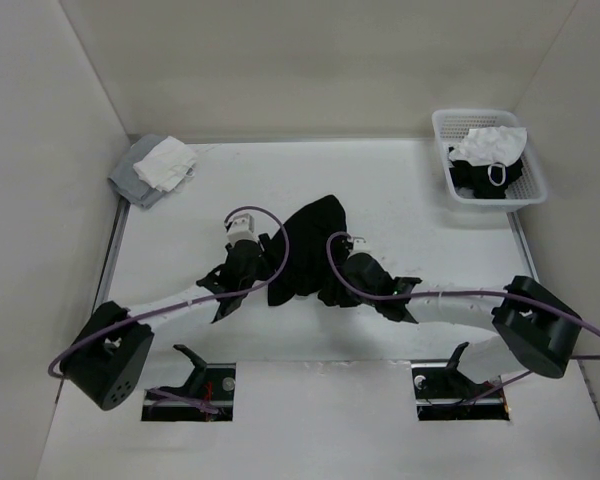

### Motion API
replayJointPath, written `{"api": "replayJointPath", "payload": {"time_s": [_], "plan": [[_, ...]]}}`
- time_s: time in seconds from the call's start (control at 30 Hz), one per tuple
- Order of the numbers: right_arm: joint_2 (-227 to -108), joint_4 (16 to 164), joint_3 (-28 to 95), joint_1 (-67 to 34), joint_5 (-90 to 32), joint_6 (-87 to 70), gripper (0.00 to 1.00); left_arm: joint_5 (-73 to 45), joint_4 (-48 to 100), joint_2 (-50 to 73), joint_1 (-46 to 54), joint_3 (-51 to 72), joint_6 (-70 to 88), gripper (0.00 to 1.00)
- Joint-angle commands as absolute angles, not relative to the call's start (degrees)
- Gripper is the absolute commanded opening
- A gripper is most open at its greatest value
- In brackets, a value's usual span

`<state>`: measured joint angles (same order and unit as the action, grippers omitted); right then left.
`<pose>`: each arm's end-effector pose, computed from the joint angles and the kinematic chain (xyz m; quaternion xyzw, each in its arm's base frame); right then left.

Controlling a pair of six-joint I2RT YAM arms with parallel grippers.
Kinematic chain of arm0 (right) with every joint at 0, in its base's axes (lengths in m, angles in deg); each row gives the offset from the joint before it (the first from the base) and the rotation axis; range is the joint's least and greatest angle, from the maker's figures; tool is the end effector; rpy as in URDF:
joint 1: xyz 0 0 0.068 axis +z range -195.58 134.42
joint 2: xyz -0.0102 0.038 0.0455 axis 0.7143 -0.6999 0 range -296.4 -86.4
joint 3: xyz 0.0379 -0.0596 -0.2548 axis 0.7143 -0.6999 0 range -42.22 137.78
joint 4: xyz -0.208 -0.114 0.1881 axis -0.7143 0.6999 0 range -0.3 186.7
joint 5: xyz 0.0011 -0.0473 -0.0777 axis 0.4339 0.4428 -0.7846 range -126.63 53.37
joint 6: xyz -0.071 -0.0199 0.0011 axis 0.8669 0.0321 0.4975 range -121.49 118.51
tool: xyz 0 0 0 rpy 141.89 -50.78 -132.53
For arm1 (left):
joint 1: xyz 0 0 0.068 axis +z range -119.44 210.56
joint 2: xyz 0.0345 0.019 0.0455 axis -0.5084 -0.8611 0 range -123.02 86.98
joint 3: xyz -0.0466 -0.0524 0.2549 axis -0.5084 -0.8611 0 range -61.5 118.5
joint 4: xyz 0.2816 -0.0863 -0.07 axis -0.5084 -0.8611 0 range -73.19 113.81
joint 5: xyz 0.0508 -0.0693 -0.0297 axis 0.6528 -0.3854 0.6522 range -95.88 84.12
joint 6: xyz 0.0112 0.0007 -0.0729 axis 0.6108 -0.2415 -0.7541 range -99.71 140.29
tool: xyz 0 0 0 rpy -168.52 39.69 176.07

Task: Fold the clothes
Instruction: Flatten the tank top out

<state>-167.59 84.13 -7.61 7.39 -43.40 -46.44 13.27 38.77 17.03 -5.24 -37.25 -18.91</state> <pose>0.2015 0.2550 0.1086 -0.0391 0.9079 0.2769 0.3122 0.2477 -0.1536 0.1210 -0.1076 0.8543 -0.1820 0.4748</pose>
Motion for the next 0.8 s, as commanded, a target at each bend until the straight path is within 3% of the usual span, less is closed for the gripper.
{"api": "replayJointPath", "payload": {"time_s": [0.0, 0.23, 0.4, 0.53, 0.6, 0.67, 0.77], "plan": [[-166.6, 79.2, -7.2, 7.4, -46.2, -46.8, 0.54, 15.5, 41.7, 10.3, -5.4, -32.1, -16.5, 0.49], [-169.1, 75.7, -3.3, 7.9, -42.8, -46.8, 0.55, 17.8, 40.5, 8.4, -5.7, -30.2, -16.1, 0.23], [-175.9, 72.1, -0.6, 7.7, -40.9, -48.7, 0.54, 17.9, 40.3, 10.2, -5.1, -31.6, -16.9, 0.14], [-178.4, 69.7, 1.0, 7.0, -40.0, -49.5, 0.3, 17.3, 40.2, 12.1, -4.9, -32.1, -16.9, 0.12], [-178.2, 70.3, 1.7, 7.0, -41.0, -49.6, 0.11, 17.1, 40.1, 13.3, -4.9, -32.2, -16.7, 0.1], [-176.0, 70.4, 1.7, 7.0, -42.9, -49.0, 0.04, 16.4, 39.3, 15.5, -4.7, -32.1, -16.3, 0.07], [-170.9, 72.1, 1.6, 6.8, -45.4, -47.5, 0.01, 15.2, 37.5, 19.5, -4.6, -31.1, -16.2, 0.04]]}}
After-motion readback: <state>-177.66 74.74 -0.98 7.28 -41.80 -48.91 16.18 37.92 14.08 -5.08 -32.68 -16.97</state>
